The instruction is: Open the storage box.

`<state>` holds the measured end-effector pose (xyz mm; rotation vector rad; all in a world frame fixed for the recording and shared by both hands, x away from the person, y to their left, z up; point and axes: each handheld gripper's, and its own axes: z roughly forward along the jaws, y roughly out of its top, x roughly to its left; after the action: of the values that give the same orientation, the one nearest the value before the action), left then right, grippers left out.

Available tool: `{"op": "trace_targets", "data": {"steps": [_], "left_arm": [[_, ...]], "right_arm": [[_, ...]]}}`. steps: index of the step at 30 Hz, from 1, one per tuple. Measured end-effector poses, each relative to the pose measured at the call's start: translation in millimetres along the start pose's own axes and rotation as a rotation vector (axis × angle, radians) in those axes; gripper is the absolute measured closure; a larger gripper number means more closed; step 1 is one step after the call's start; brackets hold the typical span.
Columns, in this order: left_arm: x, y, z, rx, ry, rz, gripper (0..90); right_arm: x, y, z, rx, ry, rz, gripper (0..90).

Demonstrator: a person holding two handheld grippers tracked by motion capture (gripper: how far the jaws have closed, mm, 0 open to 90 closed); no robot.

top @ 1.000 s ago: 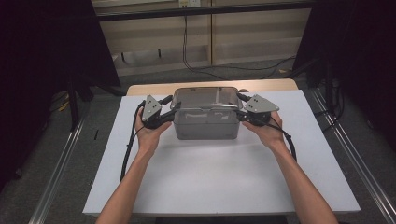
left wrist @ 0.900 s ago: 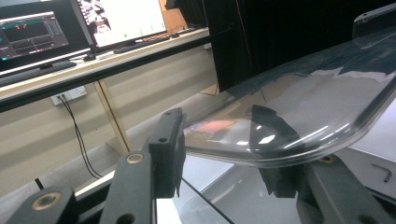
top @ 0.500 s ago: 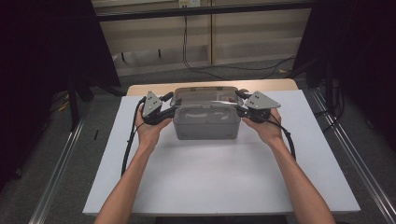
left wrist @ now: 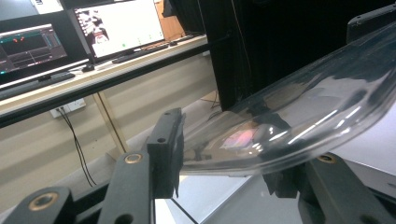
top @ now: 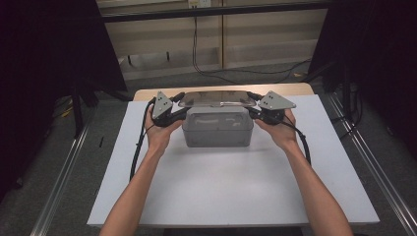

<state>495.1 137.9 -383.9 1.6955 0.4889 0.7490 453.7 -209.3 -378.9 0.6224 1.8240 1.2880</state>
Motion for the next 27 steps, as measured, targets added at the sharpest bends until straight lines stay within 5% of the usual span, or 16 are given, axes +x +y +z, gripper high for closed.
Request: {"op": "trace_targets", "data": {"steps": [15,27], "left_arm": [[10.3,8.1,7.2,-0.007,-0.014,-0.011,57.3],[17.7,9.9,10.0,0.004,-0.008,-0.039,60.2]], "right_arm": [[-12.8,0.6,0.8,-0.031,-0.019,0.067,63.5],[-19.6,4.5,8.3,-0.026,-0.013,0.067,64.9]]}}
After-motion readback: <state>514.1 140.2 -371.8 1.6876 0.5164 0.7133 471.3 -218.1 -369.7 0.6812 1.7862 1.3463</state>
